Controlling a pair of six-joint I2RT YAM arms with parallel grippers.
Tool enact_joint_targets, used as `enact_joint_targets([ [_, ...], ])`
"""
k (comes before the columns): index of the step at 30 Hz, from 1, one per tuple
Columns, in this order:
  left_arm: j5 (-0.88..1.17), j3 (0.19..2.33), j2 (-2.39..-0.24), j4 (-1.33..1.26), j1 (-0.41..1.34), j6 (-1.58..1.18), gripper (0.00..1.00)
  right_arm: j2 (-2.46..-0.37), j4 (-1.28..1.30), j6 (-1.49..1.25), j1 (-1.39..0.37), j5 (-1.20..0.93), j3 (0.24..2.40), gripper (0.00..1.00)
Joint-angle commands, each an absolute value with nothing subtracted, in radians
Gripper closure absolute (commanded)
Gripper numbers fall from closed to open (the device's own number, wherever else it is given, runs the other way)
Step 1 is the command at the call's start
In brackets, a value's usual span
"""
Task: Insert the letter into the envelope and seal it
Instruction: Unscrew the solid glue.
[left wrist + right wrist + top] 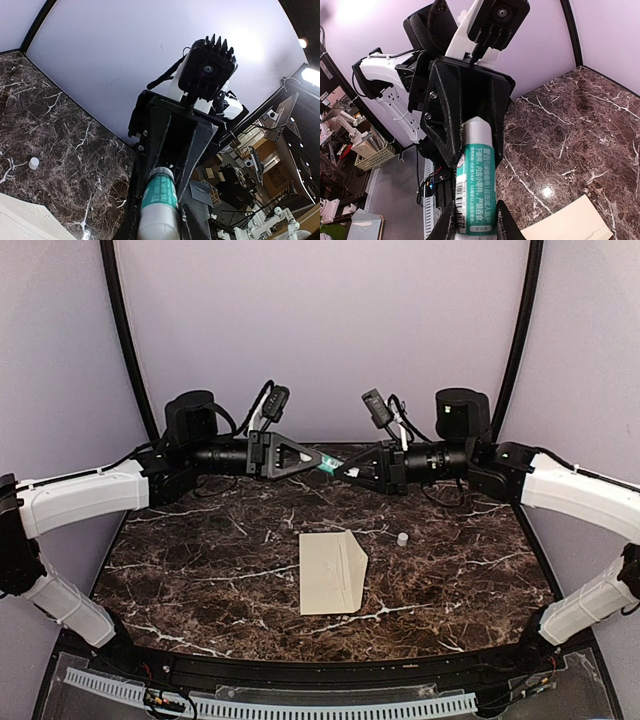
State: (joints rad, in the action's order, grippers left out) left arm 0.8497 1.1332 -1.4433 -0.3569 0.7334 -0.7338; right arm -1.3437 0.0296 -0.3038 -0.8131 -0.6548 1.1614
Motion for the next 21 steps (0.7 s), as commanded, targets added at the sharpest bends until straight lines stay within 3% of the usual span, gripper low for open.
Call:
enact_joint_targets([
  [1, 0.870, 1.167, -1.449, -0.358, 0.732, -0.729, 0.79, -1.353, 0.038, -0.285, -0.807, -0.656, 1.199, 0.94],
  [6, 0.861, 1.156, -1.450, -0.376, 0.732, -0.737, 0.90, -1.348, -0.007, -0.311, -0.807, -0.646, 1.182, 0.86],
  [11, 0.819, 1.115, -1.429, -0.462, 0.732, -0.763, 0.97, -1.302, -0.195, -0.428, -0.807, -0.584, 1.072, 0.55],
  [15, 0.784, 1.078, -1.408, -0.526, 0.732, -0.777, 1.00, -1.257, -0.416, -0.570, -0.808, -0.528, 0.955, 0.39],
  [21, 0.761, 1.052, -1.400, -0.570, 0.732, -0.794, 1.00, -1.263, -0.605, -0.694, -0.822, -0.500, 0.890, 0.35],
])
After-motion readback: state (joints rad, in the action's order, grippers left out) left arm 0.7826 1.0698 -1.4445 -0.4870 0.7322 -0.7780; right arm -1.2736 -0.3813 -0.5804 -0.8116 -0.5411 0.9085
